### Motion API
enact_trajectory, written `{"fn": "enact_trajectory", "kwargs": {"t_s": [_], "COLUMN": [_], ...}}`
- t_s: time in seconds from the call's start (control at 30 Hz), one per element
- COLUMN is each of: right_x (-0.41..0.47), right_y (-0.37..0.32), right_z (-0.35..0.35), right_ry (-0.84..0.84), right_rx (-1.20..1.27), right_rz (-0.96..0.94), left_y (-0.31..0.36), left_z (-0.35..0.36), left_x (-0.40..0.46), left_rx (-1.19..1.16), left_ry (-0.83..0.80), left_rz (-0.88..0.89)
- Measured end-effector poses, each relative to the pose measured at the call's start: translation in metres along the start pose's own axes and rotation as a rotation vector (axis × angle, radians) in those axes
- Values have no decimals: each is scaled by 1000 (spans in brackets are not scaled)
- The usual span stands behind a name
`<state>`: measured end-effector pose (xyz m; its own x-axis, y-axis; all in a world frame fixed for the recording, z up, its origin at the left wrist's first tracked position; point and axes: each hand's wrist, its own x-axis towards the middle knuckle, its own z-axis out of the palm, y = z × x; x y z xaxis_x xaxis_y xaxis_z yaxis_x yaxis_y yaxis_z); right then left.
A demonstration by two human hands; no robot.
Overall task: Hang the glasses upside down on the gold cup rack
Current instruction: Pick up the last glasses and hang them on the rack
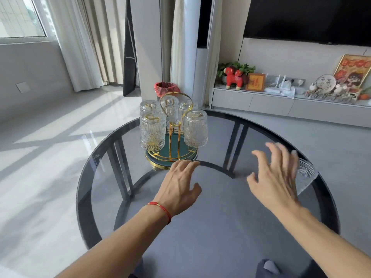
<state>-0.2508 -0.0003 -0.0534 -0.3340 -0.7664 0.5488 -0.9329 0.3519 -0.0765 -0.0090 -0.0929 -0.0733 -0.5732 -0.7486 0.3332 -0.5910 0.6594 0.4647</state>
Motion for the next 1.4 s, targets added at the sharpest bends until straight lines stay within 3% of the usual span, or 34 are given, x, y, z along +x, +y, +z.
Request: {"fn": "enact_trajectory", "kwargs": {"t_s": [0.1, 0.2, 0.43, 0.53, 0.77, 0.9, 0.97, 1.07, 1.17, 1.23, 1.3, 1.4], "right_x": [7, 8, -8, -10, -21, -26, -24, -16, -15, -15, -13, 3], "right_y": [37, 62, 73, 68, 11, -21, -28, -30, -35, -44, -51, -65], "right_z": [-3, 0, 13, 10, -19, -21, -22, -26, -25, -22, -19, -26], "right_ry": [-76, -103, -33, -98, -454, -482, -490, -602, -794, -801, -702, -421], "right_rx": [-3, 319, 782, 860, 925, 850, 860, 987, 1399, 1577, 1570, 1339], "right_rz": [343, 587, 751, 679, 47, -197, -160, 49, 311, 353, 364, 364], "left_y": [8, 14, 34, 45, 65, 67, 62, 50, 38, 31, 24, 4], "left_z": [5, 10, 16, 16, 10, 7, 1, -13, -22, -24, -28, -34], "left_x": [0, 1, 1, 0, -4, -8, -5, 3, 5, 3, 3, 4], "left_rx": [-30, -39, -177, -294, -739, -736, -796, -1132, -1325, -1382, -1343, -914], "left_ry": [0, -26, -47, -65, -288, -186, -115, -55, -50, -59, -64, 10], "left_rz": [-23, -42, -100, -109, -159, -170, -242, -413, -427, -407, -379, -284]}}
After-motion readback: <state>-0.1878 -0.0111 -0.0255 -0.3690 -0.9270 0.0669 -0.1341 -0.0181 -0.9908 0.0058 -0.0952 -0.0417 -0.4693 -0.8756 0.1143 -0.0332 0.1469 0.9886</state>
